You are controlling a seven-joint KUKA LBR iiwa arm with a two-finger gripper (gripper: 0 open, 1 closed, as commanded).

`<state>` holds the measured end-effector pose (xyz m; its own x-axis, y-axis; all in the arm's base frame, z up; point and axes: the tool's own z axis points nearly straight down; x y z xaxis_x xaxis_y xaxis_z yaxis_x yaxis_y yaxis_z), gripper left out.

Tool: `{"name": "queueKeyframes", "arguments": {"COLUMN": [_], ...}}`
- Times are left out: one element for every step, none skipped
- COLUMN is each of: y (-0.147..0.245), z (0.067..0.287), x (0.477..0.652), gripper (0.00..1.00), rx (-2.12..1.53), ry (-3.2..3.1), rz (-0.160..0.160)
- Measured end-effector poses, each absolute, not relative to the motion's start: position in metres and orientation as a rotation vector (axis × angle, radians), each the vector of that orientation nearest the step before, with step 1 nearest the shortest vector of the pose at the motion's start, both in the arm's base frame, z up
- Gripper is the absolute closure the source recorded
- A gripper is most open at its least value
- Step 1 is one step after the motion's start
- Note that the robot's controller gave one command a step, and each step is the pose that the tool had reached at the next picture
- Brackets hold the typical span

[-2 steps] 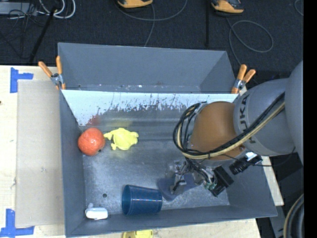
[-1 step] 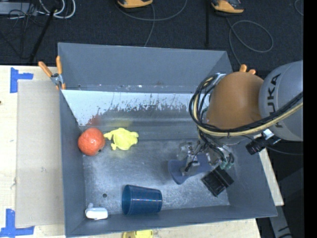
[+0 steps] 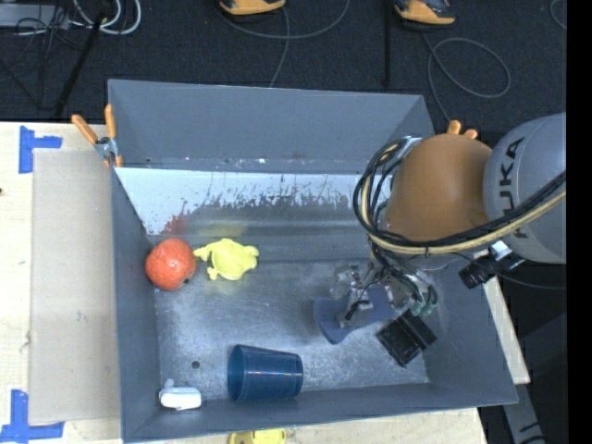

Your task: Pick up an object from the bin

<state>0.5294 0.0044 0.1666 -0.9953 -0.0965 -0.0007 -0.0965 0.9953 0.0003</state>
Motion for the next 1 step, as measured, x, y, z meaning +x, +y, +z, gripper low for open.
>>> {"name": "queueKeyframes", "arguments": {"y": [0.0112], "z": [0.2683], "x": [0.5231], "gripper": [1.00], "rx": [-0.092], "ry": [3.139], "rz": [0.000]}}
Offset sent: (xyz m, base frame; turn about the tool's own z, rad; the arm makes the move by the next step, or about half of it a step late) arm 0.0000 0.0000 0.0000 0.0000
